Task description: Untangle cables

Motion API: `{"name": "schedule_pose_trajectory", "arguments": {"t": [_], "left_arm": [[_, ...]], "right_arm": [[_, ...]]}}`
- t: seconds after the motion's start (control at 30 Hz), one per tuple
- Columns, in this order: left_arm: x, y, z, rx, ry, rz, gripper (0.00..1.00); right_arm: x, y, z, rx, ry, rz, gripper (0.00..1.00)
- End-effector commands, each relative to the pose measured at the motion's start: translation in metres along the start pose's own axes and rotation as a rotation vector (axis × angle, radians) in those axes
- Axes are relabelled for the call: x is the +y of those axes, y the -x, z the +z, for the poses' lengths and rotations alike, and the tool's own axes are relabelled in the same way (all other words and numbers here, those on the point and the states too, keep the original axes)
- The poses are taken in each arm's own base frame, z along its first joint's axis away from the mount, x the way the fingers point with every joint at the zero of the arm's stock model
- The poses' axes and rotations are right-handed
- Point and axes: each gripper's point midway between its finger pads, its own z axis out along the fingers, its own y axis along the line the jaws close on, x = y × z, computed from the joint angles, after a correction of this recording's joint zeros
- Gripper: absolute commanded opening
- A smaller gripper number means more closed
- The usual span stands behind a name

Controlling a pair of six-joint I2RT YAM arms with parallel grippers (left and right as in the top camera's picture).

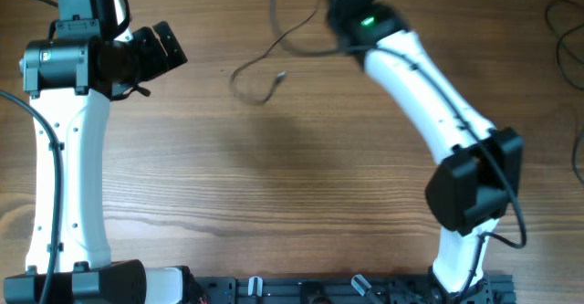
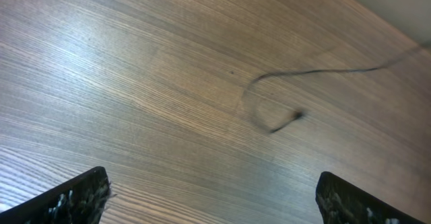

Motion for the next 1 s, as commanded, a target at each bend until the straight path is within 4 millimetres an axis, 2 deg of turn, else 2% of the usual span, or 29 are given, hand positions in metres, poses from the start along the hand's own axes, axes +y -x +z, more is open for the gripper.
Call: {"name": "schedule_pose_trajectory", "arguments": {"t": [0.0,0.07,0.13,0.2,0.23,0.3,0.37,0.47,0.57,0.63,0.67,0.73,0.8,0.9,0.97], "left_arm": [[0.0,0.004,-0.006,-0.027,-0.001,0.012,1.0],[0.0,0.004,-0.006,-0.027,-0.001,0.012,1.0],[0.0,0.005,-0.006,-0.027,-0.001,0.012,1.0],[0.0,0.004,-0.006,-0.027,0.0,0.012,1.0],[0.0,0.004,-0.006,-0.027,0.0,0.012,1.0],[0.0,0.004,-0.006,-0.027,0.0,0.012,1.0],[0.0,0.004,-0.006,-0.026,0.0,0.012,1.0],[0.0,0.004,-0.006,-0.027,0.0,0.012,1.0],[0.0,0.004,-0.006,-0.026,0.0,0.012,1.0],[-0.002,0.003,-0.006,-0.02,-0.015,0.012,1.0],[-0.004,0.002,-0.006,-0.015,-0.026,0.012,1.0],[-0.006,0.002,-0.006,-0.012,-0.036,0.013,1.0],[-0.006,0.002,-0.006,-0.012,-0.036,0.013,1.0],[-0.006,0.001,-0.006,-0.007,-0.037,0.012,1.0],[-0.005,-0.002,-0.006,0.003,-0.033,0.011,1.0]], "right_arm": [[-0.123,0.055,-0.002,-0.092,-0.25,0.08,0.04],[-0.19,0.09,-0.016,-0.193,-0.362,0.147,0.04],[-0.25,0.115,-0.038,-0.285,-0.451,0.269,0.04],[-0.282,0.125,-0.055,-0.33,-0.485,0.324,0.04],[-0.303,0.124,-0.063,-0.337,-0.516,0.339,0.04],[-0.324,0.117,-0.065,-0.326,-0.553,0.342,0.04],[-0.358,0.101,-0.068,-0.289,-0.614,0.338,0.04],[-0.382,0.078,-0.065,-0.222,-0.652,0.336,0.04],[-0.394,0.04,-0.049,-0.128,-0.619,0.405,0.04],[-0.398,0.012,-0.039,-0.075,-0.574,0.527,0.04],[-0.394,-0.006,-0.031,-0.03,-0.519,0.601,0.04],[-0.372,-0.035,-0.022,0.074,-0.409,0.735,0.04],[-0.344,-0.052,-0.018,0.164,-0.294,0.847,0.04],[-0.302,-0.053,-0.015,0.237,-0.089,0.999,0.04],[-0.289,-0.049,-0.011,0.246,-0.008,1.077,0.04]]}}
